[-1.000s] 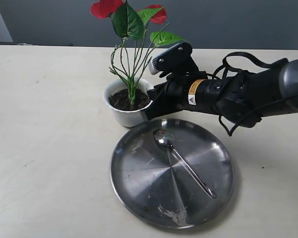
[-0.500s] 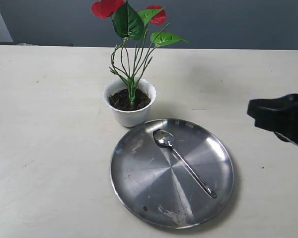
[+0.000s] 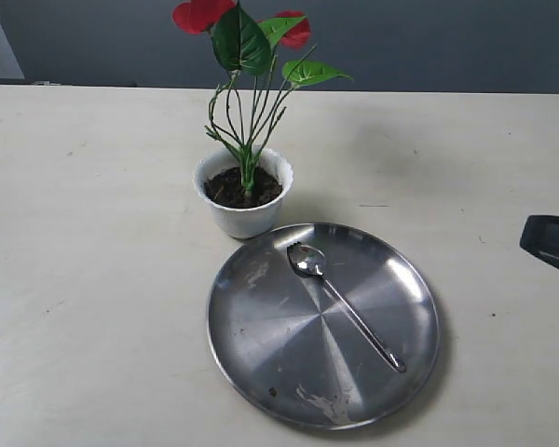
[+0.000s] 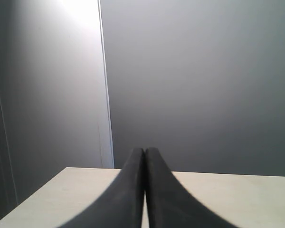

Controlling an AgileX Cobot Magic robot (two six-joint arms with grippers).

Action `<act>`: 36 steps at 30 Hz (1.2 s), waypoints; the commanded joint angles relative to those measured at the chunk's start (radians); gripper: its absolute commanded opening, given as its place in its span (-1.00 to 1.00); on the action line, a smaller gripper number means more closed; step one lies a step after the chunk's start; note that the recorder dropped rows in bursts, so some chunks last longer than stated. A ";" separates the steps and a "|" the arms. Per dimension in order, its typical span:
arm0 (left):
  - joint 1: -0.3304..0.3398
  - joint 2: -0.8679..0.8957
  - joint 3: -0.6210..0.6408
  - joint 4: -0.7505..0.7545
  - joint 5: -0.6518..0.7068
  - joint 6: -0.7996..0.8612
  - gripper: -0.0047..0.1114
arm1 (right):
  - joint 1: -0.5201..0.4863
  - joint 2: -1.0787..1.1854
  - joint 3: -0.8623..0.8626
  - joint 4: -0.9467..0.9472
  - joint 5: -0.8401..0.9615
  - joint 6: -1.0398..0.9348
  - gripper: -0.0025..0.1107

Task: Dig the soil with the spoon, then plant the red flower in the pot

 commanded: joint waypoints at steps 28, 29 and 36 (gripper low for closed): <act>-0.009 -0.002 -0.004 -0.002 -0.006 -0.002 -0.91 | -0.526 -0.477 0.422 0.239 -0.204 -0.395 -0.97; -0.009 -0.002 -0.004 -0.002 -0.006 -0.002 -0.91 | -0.526 -0.477 0.431 0.243 -0.213 -0.399 -0.97; -0.009 -0.002 -0.004 -0.002 -0.006 -0.002 -0.91 | -0.526 -0.477 0.445 0.243 -0.230 -0.477 -0.97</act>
